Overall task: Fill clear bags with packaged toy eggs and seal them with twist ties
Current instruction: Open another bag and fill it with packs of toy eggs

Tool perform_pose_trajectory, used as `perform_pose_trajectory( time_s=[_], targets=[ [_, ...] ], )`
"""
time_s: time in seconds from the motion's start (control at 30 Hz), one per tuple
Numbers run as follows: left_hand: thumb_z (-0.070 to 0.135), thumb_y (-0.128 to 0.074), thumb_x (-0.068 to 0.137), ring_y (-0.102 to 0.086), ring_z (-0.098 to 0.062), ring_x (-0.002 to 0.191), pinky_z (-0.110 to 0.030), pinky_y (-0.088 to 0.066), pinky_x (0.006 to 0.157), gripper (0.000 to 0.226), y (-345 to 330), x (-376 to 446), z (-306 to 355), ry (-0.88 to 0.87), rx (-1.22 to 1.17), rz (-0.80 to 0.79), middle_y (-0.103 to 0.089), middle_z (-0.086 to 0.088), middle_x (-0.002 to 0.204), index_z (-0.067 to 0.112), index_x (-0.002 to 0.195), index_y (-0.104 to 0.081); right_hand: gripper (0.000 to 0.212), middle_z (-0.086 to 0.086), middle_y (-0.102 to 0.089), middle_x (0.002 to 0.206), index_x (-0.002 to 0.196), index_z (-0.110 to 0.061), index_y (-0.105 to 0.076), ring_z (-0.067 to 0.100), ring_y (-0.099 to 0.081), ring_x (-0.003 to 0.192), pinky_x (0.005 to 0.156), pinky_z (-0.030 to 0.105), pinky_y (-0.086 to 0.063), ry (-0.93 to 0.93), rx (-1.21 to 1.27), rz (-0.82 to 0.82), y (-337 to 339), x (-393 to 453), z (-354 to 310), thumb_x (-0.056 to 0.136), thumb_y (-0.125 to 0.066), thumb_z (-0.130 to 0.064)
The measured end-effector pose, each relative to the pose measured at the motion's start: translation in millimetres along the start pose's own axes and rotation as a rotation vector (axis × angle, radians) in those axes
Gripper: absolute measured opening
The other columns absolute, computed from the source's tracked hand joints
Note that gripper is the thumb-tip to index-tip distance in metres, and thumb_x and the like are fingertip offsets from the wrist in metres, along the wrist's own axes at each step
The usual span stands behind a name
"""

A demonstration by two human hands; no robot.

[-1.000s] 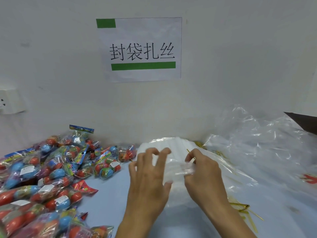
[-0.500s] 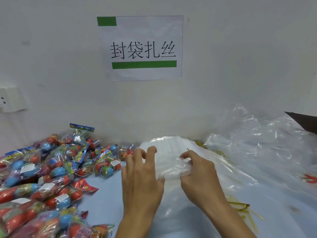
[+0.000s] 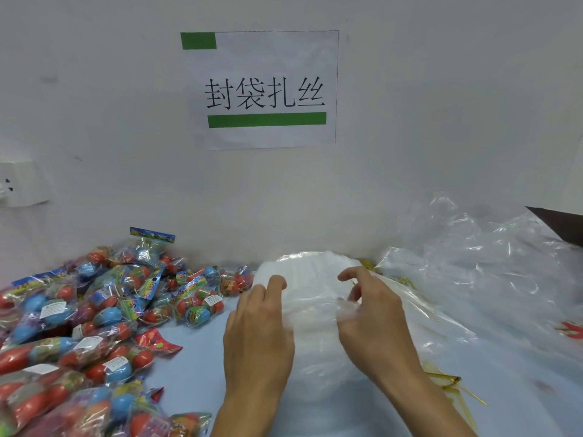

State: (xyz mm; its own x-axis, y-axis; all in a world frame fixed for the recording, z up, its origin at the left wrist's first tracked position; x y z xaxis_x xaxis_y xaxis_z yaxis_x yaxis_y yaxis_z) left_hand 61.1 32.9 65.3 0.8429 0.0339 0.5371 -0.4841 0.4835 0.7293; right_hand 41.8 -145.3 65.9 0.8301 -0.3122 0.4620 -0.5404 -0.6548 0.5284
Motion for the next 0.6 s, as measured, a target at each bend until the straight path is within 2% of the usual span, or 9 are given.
perform_pose_trajectory(
  time_s=[0.1, 0.2, 0.3, 0.37, 0.4, 0.47, 0.5, 0.6],
  targets=[
    [0.0, -0.057, 0.087, -0.054, -0.016, 0.084, -0.028, -0.044, 0.066, 0.042, 5.5, 0.3, -15.6, 0.134, 0.016, 0.016, -0.063, 0.005, 0.099, 0.028, 0.118, -0.051, 0.039, -0.013, -0.05, 0.084, 0.121, -0.036, -0.048, 0.014, -0.053, 0.08, 0.064, 0.032, -0.039, -0.098, -0.187, 0.013, 3.8, -1.8, 10.0, 0.088, -0.062, -0.019],
    [0.003, -0.059, 0.086, -0.046, -0.016, 0.092, -0.026, -0.035, 0.065, 0.038, 10.1, -1.0, -13.9, 0.141, 0.031, 0.071, -0.056, 0.005, 0.104, 0.025, 0.117, -0.053, 0.049, -0.008, -0.056, 0.091, 0.128, -0.034, -0.041, 0.02, -0.052, 0.084, 0.068, 0.033, -0.04, -0.222, -0.279, -0.083, -1.1, -4.8, 22.3, 0.085, -0.054, -0.014],
    [0.032, -0.065, 0.088, -0.047, -0.019, 0.093, -0.031, -0.036, 0.067, 0.032, 13.1, -2.5, -21.8, 0.253, -0.172, 0.125, -0.049, 0.005, 0.103, 0.029, 0.114, -0.047, 0.034, -0.001, -0.06, 0.088, 0.123, -0.027, -0.047, 0.023, -0.058, 0.085, 0.078, 0.038, -0.048, -0.263, -0.118, -0.077, 0.5, -3.3, 26.0, 0.091, -0.054, -0.015],
    [0.047, -0.068, 0.085, -0.053, -0.014, 0.08, -0.03, -0.036, 0.061, 0.037, 1.6, -3.6, -36.3, 0.425, -0.42, 0.071, -0.053, 0.007, 0.092, 0.031, 0.107, -0.043, 0.027, 0.001, -0.061, 0.079, 0.115, -0.025, -0.052, 0.02, -0.061, 0.073, 0.07, 0.038, -0.051, -0.301, 0.055, -0.043, 2.8, -2.2, 26.6, 0.092, -0.056, -0.011],
    [0.047, -0.07, 0.085, -0.055, -0.013, 0.074, -0.029, -0.037, 0.056, 0.038, -6.4, -4.6, -39.6, 0.478, -0.512, 0.029, -0.056, 0.005, 0.085, 0.03, 0.106, -0.043, 0.026, 0.003, -0.063, 0.076, 0.112, -0.025, -0.053, 0.019, -0.062, 0.066, 0.064, 0.036, -0.052, -0.335, 0.143, -0.046, 0.8, -2.5, 28.0, 0.091, -0.056, -0.009],
    [0.028, -0.072, 0.087, -0.059, -0.017, 0.069, -0.029, -0.038, 0.052, 0.033, -15.5, -5.6, -41.6, 0.502, -0.567, -0.015, -0.058, -0.002, 0.077, 0.027, 0.108, -0.046, 0.026, 0.005, -0.067, 0.07, 0.108, -0.024, -0.054, 0.015, -0.062, 0.051, 0.053, 0.032, -0.052, -0.404, 0.287, -0.084, -7.6, -5.6, 30.6, 0.091, -0.053, -0.005],
    [0.015, -0.07, 0.087, -0.058, -0.019, 0.068, -0.029, -0.038, 0.051, 0.033, -15.6, -5.9, -42.3, 0.496, -0.548, -0.015, -0.058, -0.004, 0.077, 0.026, 0.108, -0.047, 0.025, 0.005, -0.067, 0.067, 0.106, -0.025, -0.054, 0.014, -0.062, 0.05, 0.052, 0.032, -0.052, -0.417, 0.3, -0.094, -10.4, -7.0, 31.8, 0.091, -0.053, -0.006],
    [-0.009, -0.06, 0.081, -0.05, -0.01, 0.065, -0.022, -0.032, 0.047, 0.045, -4.7, -3.9, -39.4, 0.401, -0.397, 0.033, -0.056, -0.004, 0.084, 0.024, 0.107, -0.046, 0.016, -0.001, -0.064, 0.077, 0.102, -0.03, -0.053, 0.019, -0.061, 0.074, 0.069, 0.036, -0.049, -0.334, 0.06, 0.004, 2.3, -1.8, 35.3, 0.092, -0.058, -0.018]
  ],
)
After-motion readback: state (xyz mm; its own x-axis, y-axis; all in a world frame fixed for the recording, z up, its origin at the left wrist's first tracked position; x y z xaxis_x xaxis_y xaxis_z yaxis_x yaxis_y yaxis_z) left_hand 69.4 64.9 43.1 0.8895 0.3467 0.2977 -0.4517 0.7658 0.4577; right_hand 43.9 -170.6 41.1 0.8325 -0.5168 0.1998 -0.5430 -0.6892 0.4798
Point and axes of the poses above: each hand's wrist, its own x-axis towards the middle knuckle, its own y-axis out of the back of the hand, z = x × y, the point moved 9 cm from there along x, towards the middle knuckle
